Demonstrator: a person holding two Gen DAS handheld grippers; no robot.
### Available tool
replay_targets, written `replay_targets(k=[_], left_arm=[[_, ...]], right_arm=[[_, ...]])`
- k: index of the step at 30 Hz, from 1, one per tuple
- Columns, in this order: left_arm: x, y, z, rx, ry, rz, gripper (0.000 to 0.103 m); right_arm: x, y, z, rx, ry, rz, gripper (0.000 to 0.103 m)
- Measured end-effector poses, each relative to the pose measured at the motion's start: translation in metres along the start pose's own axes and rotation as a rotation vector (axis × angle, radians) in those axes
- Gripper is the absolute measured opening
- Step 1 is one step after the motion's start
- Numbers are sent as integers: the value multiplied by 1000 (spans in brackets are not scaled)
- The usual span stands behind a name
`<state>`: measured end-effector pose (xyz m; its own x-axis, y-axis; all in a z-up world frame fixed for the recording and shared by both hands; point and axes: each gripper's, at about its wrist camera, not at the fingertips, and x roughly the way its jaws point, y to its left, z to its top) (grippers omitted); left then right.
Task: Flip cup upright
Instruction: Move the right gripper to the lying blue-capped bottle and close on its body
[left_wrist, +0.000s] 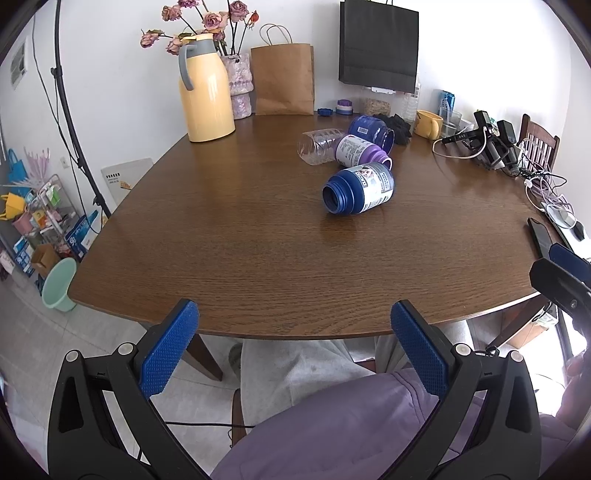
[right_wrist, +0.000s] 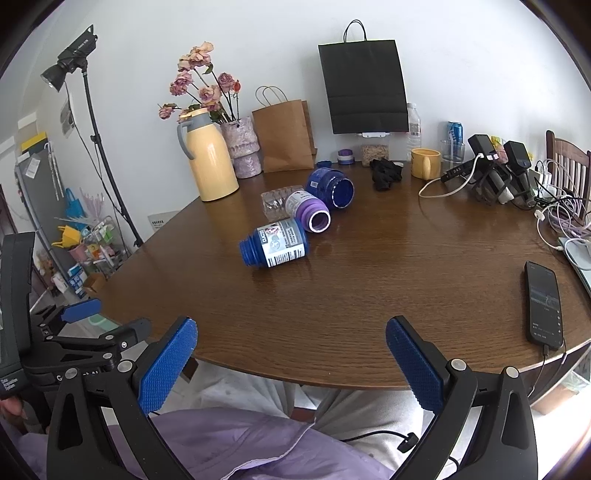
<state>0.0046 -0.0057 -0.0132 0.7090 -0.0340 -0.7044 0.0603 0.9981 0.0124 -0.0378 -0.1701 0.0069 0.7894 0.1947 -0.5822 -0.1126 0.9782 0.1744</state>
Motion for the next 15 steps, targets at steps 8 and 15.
replay_targets(k=[8,15], left_arm=[[52,0,15,27,19,-159,103],[107,-2,26,8,42,-205,103]], right_arm=[[36,-11,29,-36,-16,4,103],[98,-34,47,21,65,65,103]])
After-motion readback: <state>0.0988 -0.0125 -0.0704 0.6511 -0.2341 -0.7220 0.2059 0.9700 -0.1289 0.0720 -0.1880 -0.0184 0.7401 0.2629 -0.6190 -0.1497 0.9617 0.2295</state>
